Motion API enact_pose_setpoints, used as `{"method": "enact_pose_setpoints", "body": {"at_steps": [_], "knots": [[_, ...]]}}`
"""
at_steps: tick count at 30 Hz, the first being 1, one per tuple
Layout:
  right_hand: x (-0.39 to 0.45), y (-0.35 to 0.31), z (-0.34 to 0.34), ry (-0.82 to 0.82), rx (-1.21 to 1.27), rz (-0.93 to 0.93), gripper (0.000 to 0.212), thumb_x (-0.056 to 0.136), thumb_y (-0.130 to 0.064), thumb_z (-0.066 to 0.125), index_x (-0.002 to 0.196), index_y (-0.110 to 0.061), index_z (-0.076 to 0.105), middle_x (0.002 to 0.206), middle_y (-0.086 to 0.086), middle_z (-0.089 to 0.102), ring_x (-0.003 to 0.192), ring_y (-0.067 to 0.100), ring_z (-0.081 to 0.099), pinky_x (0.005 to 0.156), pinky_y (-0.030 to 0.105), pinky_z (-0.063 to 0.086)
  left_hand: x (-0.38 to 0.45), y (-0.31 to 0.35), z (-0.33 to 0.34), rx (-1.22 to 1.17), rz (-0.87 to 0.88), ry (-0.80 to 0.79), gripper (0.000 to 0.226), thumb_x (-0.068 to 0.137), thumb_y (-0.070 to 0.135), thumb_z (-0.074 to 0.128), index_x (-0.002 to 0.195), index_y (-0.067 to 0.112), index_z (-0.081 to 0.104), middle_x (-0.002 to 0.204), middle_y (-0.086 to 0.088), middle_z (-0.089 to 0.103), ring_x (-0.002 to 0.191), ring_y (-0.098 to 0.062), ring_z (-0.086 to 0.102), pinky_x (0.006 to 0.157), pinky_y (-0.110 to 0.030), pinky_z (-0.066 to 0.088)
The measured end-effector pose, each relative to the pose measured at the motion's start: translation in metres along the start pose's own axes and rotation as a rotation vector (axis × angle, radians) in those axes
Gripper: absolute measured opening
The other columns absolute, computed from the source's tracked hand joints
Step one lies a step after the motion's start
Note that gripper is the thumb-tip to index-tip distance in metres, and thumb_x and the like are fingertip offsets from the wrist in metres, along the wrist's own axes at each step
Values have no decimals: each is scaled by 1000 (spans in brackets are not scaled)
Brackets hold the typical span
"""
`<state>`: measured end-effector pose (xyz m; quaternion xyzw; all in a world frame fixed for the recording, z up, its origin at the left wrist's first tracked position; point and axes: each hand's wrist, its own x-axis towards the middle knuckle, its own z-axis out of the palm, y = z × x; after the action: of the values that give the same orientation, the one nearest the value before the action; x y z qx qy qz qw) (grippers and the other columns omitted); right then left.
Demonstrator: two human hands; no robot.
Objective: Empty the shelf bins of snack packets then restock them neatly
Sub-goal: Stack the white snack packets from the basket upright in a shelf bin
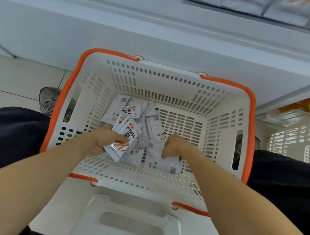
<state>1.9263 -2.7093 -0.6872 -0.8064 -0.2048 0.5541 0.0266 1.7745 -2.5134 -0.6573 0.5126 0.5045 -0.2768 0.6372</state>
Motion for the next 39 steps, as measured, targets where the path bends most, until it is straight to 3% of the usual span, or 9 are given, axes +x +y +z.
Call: {"method": "enact_pose_setpoints", "body": {"at_steps": [4,7,14,17,24,28,31,35,39], "knots": [[-19,-21,-49,291,440,-104,25,89,-18,72,85,-13,48,81,10,54,68,22,57,53,30,44,-3,10,16,-162,95,77,38,86,15,78,119,1,68,101,-12,74,83,-21,71,61,-28,60],[-37,-48,-47,366,560,-281,25,87,-20,76,95,-18,53,98,2,61,84,23,63,73,40,59,-1,21,26,-282,154,117,86,60,54,92,123,2,63,116,-15,71,105,-31,69,86,-48,59],[-42,-78,-4,345,645,-539,29,87,-34,74,114,-24,71,112,-15,60,99,1,59,75,18,46,-10,31,28,-499,304,48,49,79,32,78,120,6,70,112,-20,73,96,-35,73,67,-39,61],[-34,-70,-5,252,703,-464,23,89,-20,74,112,-20,71,113,-5,67,91,6,65,62,15,46,-6,23,19,-498,268,19,36,84,16,77,117,5,70,111,-20,73,93,-33,73,66,-38,62],[-10,-10,7,132,372,-139,48,84,-34,81,122,-14,60,111,0,67,94,14,64,83,28,53,2,6,10,-171,157,-1,44,78,12,83,120,9,68,117,-15,72,103,-30,71,87,-44,59],[-9,-14,16,38,1076,-143,66,79,-29,86,132,-17,49,113,12,68,85,20,71,71,35,61,-7,10,18,56,129,-125,31,80,12,80,109,15,67,100,-4,75,84,-14,68,69,-19,59],[-8,-15,12,54,1019,-151,63,81,-17,83,133,-22,47,110,14,63,78,22,70,72,40,63,-9,9,20,102,109,-189,41,80,31,78,117,17,67,100,0,78,86,-10,73,84,-28,60],[-4,-2,-1,42,1335,-10,56,89,-13,76,137,-10,46,103,18,66,63,17,62,68,40,63,6,3,23,-240,76,-70,64,69,39,79,124,10,65,102,-9,77,86,-24,74,74,-35,60],[-5,1,-4,-160,1471,40,39,96,-13,67,130,3,55,90,14,66,67,18,67,72,41,64,9,3,34,-403,129,65,42,73,32,83,107,11,69,85,-8,78,67,-20,74,57,-31,60]]}}
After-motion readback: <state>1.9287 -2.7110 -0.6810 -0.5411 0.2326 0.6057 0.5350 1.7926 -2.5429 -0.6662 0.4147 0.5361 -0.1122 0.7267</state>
